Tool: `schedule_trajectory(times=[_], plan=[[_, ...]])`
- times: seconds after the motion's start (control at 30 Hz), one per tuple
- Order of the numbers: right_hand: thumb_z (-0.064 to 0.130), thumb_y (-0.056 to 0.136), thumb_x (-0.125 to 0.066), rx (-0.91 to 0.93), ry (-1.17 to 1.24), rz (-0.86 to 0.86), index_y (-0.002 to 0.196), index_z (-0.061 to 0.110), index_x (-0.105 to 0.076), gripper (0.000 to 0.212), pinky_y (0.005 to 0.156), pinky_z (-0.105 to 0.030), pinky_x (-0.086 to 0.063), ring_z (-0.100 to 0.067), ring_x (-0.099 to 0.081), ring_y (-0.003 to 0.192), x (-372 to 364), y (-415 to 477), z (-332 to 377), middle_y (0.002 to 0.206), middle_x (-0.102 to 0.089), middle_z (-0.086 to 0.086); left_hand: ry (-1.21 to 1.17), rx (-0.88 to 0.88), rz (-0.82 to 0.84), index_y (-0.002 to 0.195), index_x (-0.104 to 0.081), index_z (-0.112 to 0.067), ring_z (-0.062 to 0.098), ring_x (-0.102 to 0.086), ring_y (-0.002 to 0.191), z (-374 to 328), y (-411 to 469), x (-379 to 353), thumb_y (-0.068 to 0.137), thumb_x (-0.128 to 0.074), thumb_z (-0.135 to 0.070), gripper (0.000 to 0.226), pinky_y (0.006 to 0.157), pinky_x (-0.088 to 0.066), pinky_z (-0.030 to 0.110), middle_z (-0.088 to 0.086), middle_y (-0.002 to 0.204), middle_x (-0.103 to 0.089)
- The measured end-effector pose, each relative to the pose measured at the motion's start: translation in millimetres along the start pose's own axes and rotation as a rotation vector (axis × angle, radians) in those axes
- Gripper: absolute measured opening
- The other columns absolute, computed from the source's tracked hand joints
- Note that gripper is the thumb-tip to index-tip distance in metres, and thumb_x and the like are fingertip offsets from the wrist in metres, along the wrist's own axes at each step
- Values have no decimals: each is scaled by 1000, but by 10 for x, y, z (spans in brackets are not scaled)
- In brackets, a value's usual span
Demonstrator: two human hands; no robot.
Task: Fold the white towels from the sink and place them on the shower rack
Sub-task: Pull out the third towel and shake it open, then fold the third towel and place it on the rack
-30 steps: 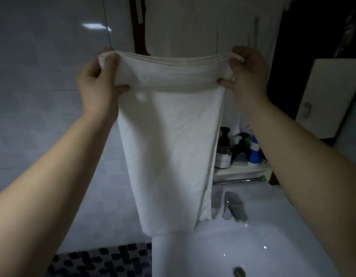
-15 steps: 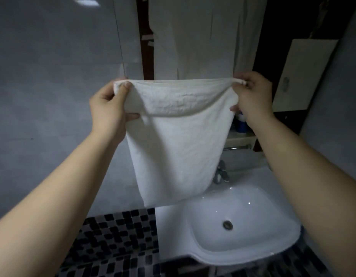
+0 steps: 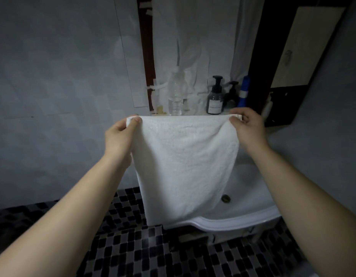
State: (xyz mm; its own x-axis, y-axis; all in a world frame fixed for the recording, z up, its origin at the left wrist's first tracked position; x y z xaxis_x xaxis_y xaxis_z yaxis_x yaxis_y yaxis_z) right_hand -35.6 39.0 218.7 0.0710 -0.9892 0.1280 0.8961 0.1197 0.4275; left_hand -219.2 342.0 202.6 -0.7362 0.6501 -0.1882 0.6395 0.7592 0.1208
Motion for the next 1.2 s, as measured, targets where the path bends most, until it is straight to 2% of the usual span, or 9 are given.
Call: schedule_trajectory(times=[0.17,0.3,0.37,0.53,0.67,0.77,0.9,1.1,1.2], plan=[[11,90,-65,-113,-12,25,86,38,-70,27,70,-10,-49,8,-66,82,-129,-14,-543,92,-72,16,58,75,10,86,-79,-34,4,-70,81,483,108,25,90,-72,-36,8,75,-57,30,-15,86,-77],[8,91,-64,-216,-36,67,90,31,-71,24,83,-30,-55,-18,-69,96,-314,39,-1071,102,-74,-1,127,163,11,80,-80,-39,10,-69,89,918,240,26,89,-73,-35,12,81,-57,33,-15,88,-77],[6,92,-64,-265,-48,102,96,26,-71,22,87,-32,-54,-23,-69,102,-444,79,-1333,111,-73,-7,155,208,4,83,-80,-41,12,-69,96,1152,341,54,85,-74,-40,7,80,-57,34,-11,94,-77],[4,93,-64,-354,-91,168,86,33,-68,30,57,-8,-46,4,-62,67,-795,145,-1918,105,-70,-3,211,343,-31,94,-79,-43,14,-70,95,1742,547,176,69,-73,-59,30,69,-58,35,-14,95,-77],[5,93,-64,-429,-138,227,90,32,-68,27,59,-13,-46,-4,-60,69,-1083,185,-2508,103,-71,-1,306,377,-89,83,-79,-43,9,-69,82,2265,702,263,81,-73,-47,7,60,-53,26,-15,86,-77],[7,93,-64,-464,-165,235,90,32,-68,25,69,-24,-45,-10,-59,74,-1208,197,-2875,102,-71,-1,350,387,-83,83,-78,-38,3,-72,75,2572,757,264,88,-72,-37,8,57,-53,17,-15,84,-77],[6,94,-63,-529,-165,254,87,34,-67,29,59,-24,-41,-8,-50,57,-1361,195,-3284,93,-68,-2,364,427,-110,90,-78,-27,-2,-71,70,2948,887,241,91,-72,-25,6,55,-52,14,-13,79,-77],[11,96,-62,-570,-222,285,101,32,-65,22,89,-26,-48,-14,-62,103,-1564,262,-3729,110,-65,9,416,490,-142,91,-76,-13,16,-65,74,3390,1158,228,91,-71,-32,20,68,-53,33,0,82,-71],[12,95,-63,-597,-224,279,109,29,-64,21,94,-27,-48,-13,-60,109,-1681,315,-3914,115,-63,8,425,531,-165,88,-73,-12,21,-62,72,3538,1339,225,91,-71,-37,24,67,-50,35,5,75,-66]])
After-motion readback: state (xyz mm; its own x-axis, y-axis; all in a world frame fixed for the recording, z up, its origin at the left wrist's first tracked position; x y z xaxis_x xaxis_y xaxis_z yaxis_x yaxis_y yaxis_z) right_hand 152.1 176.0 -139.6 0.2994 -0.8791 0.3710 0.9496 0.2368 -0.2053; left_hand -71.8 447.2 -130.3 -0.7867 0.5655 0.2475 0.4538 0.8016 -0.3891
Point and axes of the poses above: each hand's wrist, its own y-axis towards the middle knuckle, its own x-axis out of the back of the hand, z = x × y, the point moved 4 cm from there along y, towards the middle knuckle
